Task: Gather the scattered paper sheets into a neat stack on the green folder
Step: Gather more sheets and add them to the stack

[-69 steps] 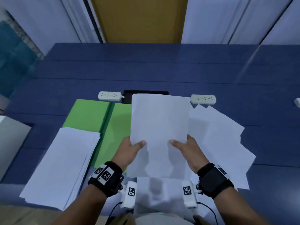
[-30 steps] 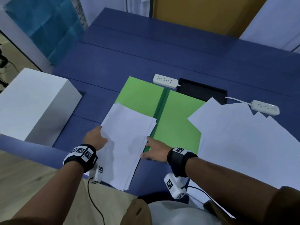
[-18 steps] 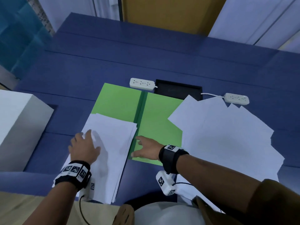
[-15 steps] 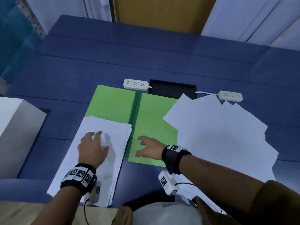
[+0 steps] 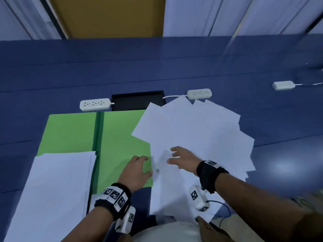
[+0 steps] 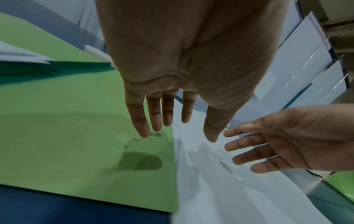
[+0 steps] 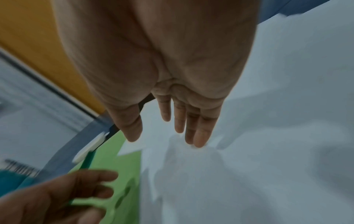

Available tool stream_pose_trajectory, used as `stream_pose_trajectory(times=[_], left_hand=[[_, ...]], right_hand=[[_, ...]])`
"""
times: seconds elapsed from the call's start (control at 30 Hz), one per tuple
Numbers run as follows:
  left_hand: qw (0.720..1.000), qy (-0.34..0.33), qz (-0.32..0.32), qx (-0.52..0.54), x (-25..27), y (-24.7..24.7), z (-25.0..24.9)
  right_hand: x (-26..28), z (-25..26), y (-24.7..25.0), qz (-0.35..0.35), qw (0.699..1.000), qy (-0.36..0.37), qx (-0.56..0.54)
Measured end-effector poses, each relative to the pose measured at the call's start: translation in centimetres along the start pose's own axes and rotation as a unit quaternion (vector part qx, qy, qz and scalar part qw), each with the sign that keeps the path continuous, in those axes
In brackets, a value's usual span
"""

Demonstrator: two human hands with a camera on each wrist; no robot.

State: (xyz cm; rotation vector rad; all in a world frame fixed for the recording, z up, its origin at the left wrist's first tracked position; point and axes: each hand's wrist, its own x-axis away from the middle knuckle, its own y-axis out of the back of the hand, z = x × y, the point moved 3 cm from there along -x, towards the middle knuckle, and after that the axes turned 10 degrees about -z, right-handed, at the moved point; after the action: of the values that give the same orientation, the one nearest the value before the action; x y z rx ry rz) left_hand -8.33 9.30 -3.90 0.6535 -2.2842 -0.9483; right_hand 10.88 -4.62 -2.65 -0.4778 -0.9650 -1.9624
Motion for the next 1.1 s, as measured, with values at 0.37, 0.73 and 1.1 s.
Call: stream_pose_trajectory(times=[0.37, 0.73, 1.1], left_hand=[[0.990, 0.125, 0.039, -0.058, -2.7, -9.6, -9.1], [0.964, 0.249, -0.019, 0.087, -4.6, -11.9, -12.1], [0.986, 0.156, 0.027, -0.057, -4.6, -13.7, -15.6]], right_hand=[[-2.7, -12.5, 14.3, -0.079, 0.988, -0.102, -0.090], [-4.1, -15.8, 14.6, -0.044, 0.985, -0.073, -0.152], [-4.5, -14.5, 13.6, -0.078, 0.962, -0.117, -0.233]])
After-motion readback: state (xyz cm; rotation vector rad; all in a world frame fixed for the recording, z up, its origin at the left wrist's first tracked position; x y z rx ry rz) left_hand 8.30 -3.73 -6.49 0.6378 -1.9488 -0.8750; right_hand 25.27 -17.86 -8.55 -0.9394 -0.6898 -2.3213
